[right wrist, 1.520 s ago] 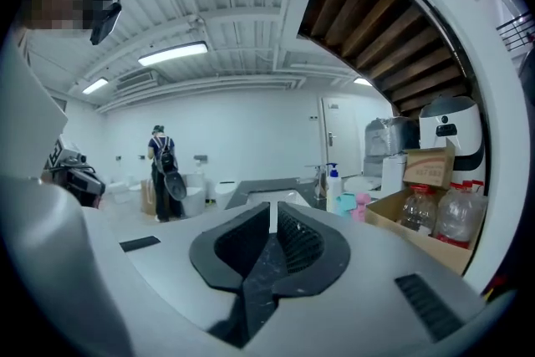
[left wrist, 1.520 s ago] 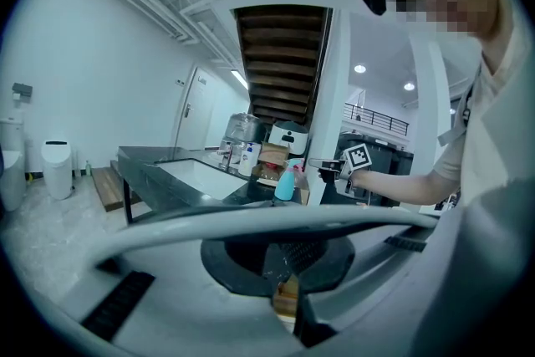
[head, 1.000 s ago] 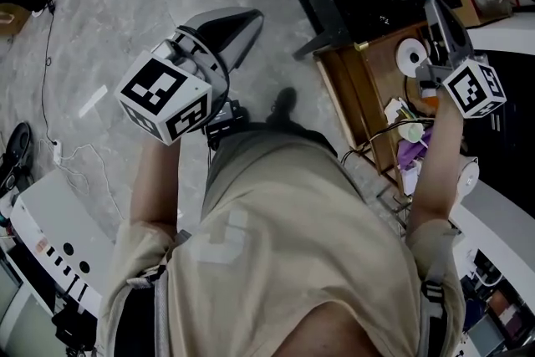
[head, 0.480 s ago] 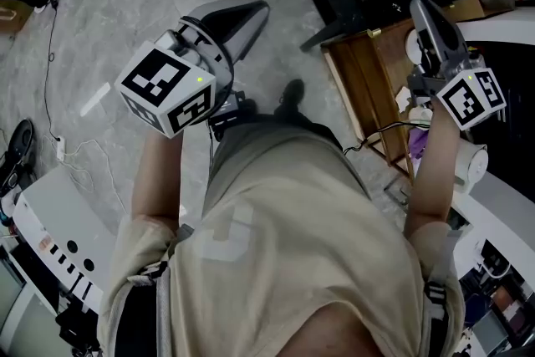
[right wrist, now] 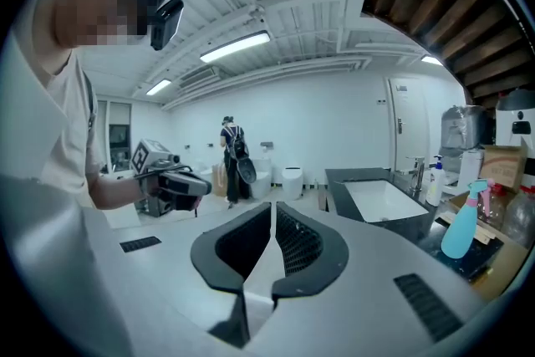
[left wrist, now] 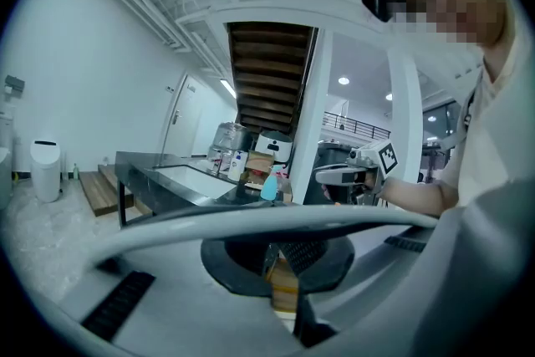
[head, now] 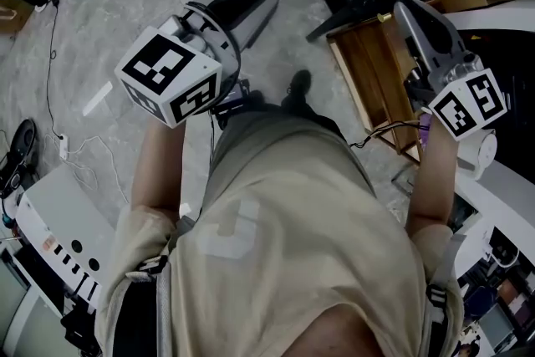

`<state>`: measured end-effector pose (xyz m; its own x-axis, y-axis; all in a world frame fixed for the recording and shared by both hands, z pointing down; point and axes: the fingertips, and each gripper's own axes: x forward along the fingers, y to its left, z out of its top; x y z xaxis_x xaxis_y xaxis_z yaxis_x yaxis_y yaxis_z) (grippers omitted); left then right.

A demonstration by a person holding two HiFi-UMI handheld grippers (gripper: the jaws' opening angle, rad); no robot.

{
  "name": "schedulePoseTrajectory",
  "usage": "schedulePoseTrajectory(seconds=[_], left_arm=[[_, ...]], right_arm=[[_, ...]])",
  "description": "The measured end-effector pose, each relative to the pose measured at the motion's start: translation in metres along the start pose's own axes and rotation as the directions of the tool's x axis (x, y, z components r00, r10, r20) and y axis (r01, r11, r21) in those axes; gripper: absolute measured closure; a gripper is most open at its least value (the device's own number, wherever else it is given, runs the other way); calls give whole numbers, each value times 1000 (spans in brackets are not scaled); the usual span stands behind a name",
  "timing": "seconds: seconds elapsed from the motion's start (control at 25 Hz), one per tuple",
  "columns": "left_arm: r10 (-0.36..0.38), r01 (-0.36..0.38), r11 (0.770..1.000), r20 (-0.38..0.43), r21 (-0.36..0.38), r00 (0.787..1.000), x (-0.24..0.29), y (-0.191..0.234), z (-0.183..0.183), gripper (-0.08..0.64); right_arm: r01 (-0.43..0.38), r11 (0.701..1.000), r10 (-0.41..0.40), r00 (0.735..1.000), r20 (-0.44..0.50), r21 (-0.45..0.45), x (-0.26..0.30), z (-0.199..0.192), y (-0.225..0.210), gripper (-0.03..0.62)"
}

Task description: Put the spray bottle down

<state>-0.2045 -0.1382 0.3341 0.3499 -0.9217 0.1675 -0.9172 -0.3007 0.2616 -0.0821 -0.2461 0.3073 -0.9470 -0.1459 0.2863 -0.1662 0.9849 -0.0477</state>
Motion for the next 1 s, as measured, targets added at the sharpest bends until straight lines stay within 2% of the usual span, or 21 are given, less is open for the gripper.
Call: schedulePoseTrajectory(seconds=[0.52, 1.0], left_arm=[[-97, 96, 995, 20, 41, 995, -32, -23, 1, 551], [-150, 149, 988, 19, 41, 988, -51, -33, -4, 551]], right_arm=[[-14, 999, 14, 1000, 4, -43, -14, 4, 82, 558], [-31, 999, 30, 999, -24, -36, -16, -1, 128, 558]])
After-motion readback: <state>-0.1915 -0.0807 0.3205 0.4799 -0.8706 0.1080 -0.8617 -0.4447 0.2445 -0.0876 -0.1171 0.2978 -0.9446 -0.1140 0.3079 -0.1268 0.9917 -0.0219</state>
